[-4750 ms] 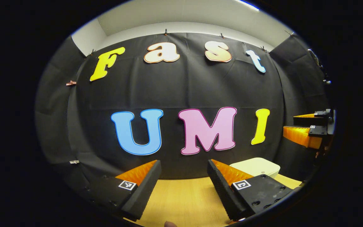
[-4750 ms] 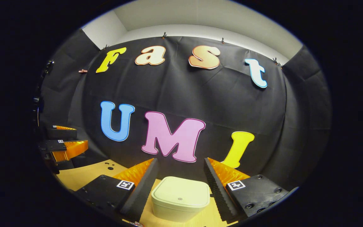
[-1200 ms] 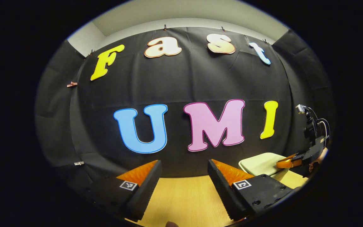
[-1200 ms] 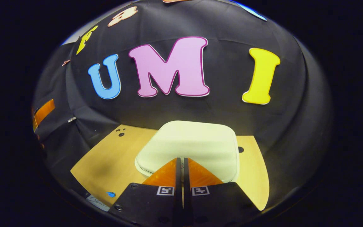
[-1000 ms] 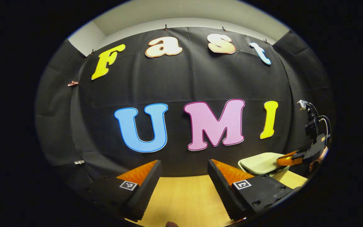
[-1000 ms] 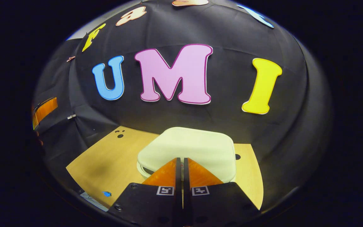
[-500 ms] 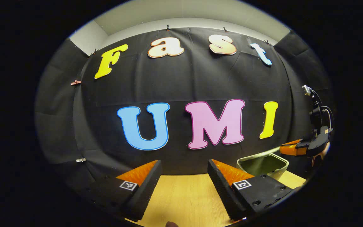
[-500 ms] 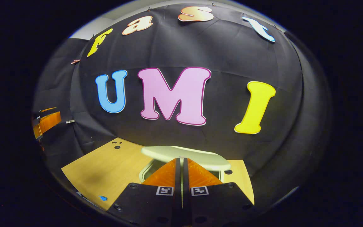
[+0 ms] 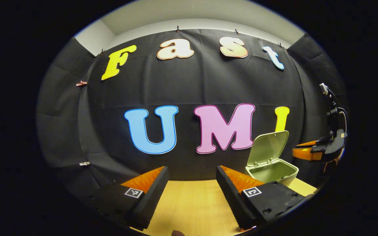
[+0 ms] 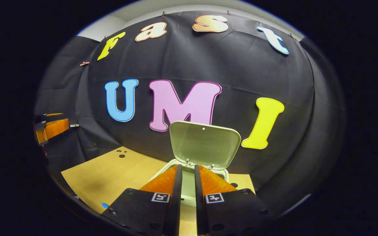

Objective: Press the lid of the desktop garbage bin to open it, pick up the crumpled paper on the desktop and throw it into the bin, then pick up the pop can on the desktop and drop it into the bin, and finally close the garbage bin lid.

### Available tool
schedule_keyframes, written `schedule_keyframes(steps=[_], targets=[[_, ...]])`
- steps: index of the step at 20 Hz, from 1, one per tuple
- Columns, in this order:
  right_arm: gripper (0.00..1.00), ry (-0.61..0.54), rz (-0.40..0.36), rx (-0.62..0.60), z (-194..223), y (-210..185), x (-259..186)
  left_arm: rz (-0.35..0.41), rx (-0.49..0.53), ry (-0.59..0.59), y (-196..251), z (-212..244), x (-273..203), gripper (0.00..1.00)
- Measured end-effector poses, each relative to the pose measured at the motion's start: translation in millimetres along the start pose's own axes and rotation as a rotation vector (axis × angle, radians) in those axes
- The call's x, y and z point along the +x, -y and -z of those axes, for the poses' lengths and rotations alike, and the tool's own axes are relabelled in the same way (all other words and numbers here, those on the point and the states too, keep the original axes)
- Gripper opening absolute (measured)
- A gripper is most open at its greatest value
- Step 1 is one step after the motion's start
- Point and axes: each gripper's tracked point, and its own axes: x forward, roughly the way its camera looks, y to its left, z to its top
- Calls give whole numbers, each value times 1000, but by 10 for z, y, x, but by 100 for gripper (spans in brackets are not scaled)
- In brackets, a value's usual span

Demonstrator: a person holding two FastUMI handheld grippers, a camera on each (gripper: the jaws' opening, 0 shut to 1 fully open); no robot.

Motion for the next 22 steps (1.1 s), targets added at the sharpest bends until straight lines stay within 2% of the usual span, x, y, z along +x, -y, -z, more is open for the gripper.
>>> schedule_keyframes(steps=[2, 4, 6, 7, 11, 17, 22], targets=[[30, 7, -5, 1, -27, -38, -46, 2, 6, -9, -6, 45, -20, 95], [43, 15, -11, 7, -40, -93, -98, 7, 3, -22, -17, 114, -46, 95], [67, 17, -17, -2, -32, -131, -152, 11, 2, -39, -34, 208, -87, 95], [75, 17, -19, -9, -30, -155, -181, 13, 5, -50, -39, 279, -109, 95], [74, 3, -34, -20, 35, -268, -279, 36, 4, -103, -43, 708, -209, 95], [75, -8, -69, 56, 81, -404, -438, 97, 30, -187, 120, 1457, -401, 95], [75, 3, -52, 47, 85, -422, -613, 143, 22, -343, 250, 2283, -497, 95]])
